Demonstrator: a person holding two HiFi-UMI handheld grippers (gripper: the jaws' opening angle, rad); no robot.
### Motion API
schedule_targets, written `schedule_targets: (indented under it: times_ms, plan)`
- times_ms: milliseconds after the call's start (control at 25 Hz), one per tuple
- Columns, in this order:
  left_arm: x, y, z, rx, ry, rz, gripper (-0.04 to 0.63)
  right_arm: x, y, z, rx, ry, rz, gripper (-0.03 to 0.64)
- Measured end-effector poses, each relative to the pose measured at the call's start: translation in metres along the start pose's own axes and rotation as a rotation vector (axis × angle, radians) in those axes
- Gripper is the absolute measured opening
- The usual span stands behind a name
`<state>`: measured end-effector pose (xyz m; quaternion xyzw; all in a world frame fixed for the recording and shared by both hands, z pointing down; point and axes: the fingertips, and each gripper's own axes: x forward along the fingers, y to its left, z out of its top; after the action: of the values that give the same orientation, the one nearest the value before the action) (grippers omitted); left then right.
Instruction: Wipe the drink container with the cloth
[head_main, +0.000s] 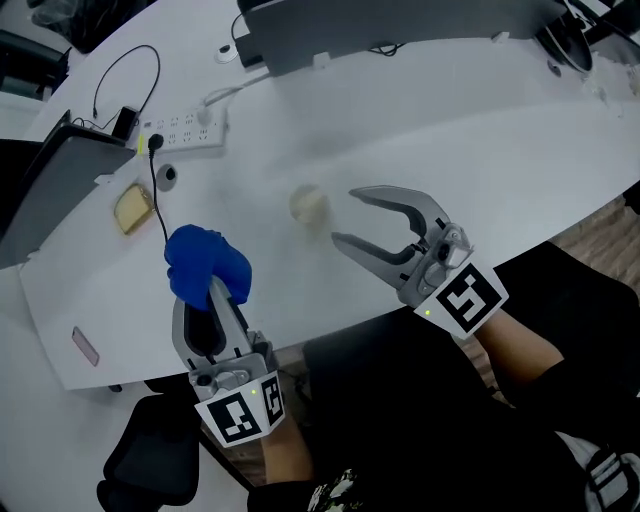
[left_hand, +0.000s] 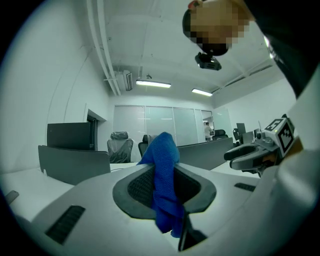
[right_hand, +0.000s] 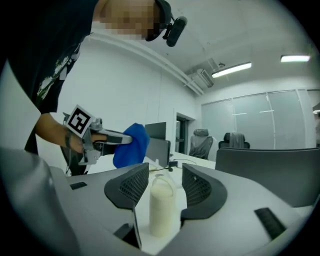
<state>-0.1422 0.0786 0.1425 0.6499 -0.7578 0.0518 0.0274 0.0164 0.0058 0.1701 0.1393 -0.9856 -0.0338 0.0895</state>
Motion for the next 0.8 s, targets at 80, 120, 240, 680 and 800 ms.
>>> schedule_targets:
  times_ms: [80,120,240,680,800]
  plan:
    - [0.008,-0.002,-0.009,0.003,0.023,0.002,0.077,0.013,0.003,-0.015,-0.025,0.024,0.060,0.209]
    - [0.010,-0.003,-0.014,0.004,0.038,0.001,0.077,0.017,0.004,-0.023,-0.019,0.038,0.077,0.219]
    - [0.014,-0.006,-0.023,0.010,0.068,-0.011,0.077,0.028,0.008,-0.044,0.016,0.071,0.111,0.244]
    - [0.044,-0.038,-0.047,-0.095,0.118,-0.345,0.077,0.069,0.009,-0.080,0.044,0.106,0.099,0.252]
    - [0.049,-0.043,-0.059,-0.108,0.185,-0.389,0.076,0.070,0.009,-0.080,0.065,0.094,0.096,0.252]
